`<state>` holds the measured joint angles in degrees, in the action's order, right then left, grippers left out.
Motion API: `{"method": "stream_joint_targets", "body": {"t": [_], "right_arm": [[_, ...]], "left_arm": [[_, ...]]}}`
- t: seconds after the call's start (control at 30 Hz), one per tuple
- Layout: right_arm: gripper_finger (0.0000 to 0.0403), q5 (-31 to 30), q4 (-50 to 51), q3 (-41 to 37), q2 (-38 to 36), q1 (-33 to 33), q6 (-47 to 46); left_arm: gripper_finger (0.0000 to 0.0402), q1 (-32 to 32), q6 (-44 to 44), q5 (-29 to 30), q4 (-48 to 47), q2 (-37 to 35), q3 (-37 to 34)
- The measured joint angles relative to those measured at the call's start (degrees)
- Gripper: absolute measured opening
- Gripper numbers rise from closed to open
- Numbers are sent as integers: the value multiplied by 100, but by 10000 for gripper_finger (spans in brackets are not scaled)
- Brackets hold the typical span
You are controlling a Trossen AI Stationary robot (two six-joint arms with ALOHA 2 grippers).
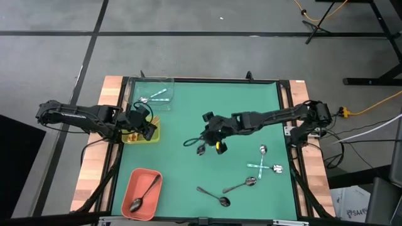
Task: Sort silverware by color (type)
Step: Put the black spoon into the orange bin
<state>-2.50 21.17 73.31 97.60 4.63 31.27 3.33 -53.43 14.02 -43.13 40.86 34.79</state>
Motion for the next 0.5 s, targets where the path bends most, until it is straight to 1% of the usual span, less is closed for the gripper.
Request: {"method": "stream_joint_targets", "body": {"t": [0.13,0.37,0.5], "right_arm": [[88,300,-10,-135,2,-198,1],[88,362,-88,-503,6,-411,4],[88,362,-150,-619,175,-481,10]], "left_arm": [[44,0,0,3,-2,0,0],[44,0,0,8,-2,0,0],[44,0,0,53,-2,0,0]]}}
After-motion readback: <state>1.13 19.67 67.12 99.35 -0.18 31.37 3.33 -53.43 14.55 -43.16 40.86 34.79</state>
